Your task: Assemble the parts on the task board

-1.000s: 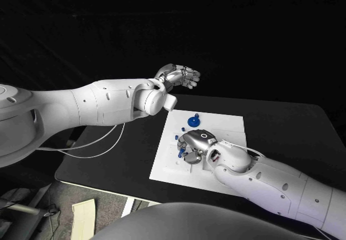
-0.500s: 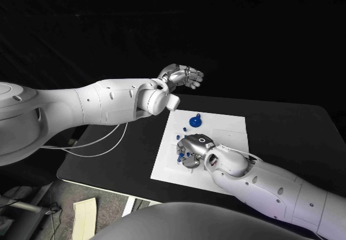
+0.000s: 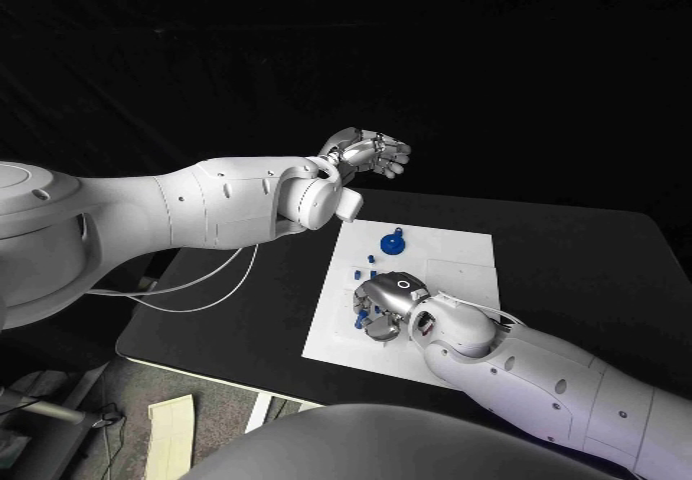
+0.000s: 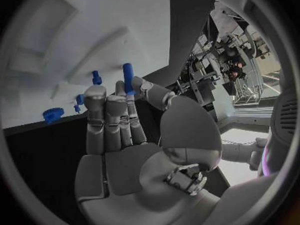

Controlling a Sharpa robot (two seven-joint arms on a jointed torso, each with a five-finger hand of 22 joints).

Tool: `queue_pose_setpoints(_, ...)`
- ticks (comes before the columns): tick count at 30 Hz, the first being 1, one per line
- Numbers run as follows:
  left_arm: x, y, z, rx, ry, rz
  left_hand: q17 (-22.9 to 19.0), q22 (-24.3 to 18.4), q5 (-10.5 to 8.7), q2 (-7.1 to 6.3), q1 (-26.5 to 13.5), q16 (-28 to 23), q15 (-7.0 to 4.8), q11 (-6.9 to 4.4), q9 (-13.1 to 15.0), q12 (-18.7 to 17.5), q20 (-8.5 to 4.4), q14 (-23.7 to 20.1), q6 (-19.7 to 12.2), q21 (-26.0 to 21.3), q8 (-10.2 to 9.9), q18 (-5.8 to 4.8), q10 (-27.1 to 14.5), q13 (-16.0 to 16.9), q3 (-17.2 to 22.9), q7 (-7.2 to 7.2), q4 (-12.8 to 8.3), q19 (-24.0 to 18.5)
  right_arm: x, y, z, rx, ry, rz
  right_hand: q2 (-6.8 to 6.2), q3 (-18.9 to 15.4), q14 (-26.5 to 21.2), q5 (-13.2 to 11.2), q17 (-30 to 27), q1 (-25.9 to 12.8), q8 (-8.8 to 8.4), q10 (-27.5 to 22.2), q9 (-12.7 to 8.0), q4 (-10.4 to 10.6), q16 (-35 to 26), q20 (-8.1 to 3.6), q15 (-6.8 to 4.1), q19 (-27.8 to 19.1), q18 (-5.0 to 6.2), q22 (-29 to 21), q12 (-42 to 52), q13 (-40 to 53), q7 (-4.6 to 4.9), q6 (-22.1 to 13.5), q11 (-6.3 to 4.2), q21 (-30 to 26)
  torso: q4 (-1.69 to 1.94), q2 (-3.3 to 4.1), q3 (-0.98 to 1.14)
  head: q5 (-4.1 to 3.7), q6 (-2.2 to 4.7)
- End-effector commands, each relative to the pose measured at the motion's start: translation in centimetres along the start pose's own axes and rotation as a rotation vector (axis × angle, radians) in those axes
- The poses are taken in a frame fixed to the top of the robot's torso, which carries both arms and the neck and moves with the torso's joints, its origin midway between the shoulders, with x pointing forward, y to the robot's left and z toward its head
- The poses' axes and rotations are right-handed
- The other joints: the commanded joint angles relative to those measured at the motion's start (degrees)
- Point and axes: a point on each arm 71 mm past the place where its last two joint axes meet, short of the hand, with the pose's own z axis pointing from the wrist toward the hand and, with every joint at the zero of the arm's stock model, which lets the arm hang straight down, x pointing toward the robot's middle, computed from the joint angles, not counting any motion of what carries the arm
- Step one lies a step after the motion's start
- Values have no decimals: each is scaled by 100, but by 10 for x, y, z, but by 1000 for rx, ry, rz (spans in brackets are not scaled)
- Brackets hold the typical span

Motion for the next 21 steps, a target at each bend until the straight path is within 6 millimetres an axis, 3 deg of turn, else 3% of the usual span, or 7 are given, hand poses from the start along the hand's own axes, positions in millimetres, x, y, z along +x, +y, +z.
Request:
queue_pose_setpoints(1, 1, -2, 1, 13, 6, -8, 7, 6, 37, 22, -26, -35, 6, -8, -7, 33, 19, 42, -36, -37, 24, 104, -18, -9, -25, 5, 23, 11, 2, 2, 0, -15, 21, -13, 45, 5, -106, -25, -8, 1, 22, 243, 37, -37, 30, -31, -84, -10, 625, 100, 29, 8, -10, 36, -74, 23, -3, -3, 0, 21, 0)
queue_pose_setpoints(21, 2, -2, 1, 12, 8, -9, 20, 8, 37, 24, -28, -48, 6, -7, -13, 33, 19, 45, -39, -41, 28, 104, -19, -13, -26, 6, 27, 12, 4, 1, 1, 7, 5, -172, 33, 28, -105, -25, -10, 10, 22, 239, 52, -82, 30, -36, -87, -14, 625, 101, 38, 34, -16, 46, -77, 30, -7, -2, 2, 8, 0)
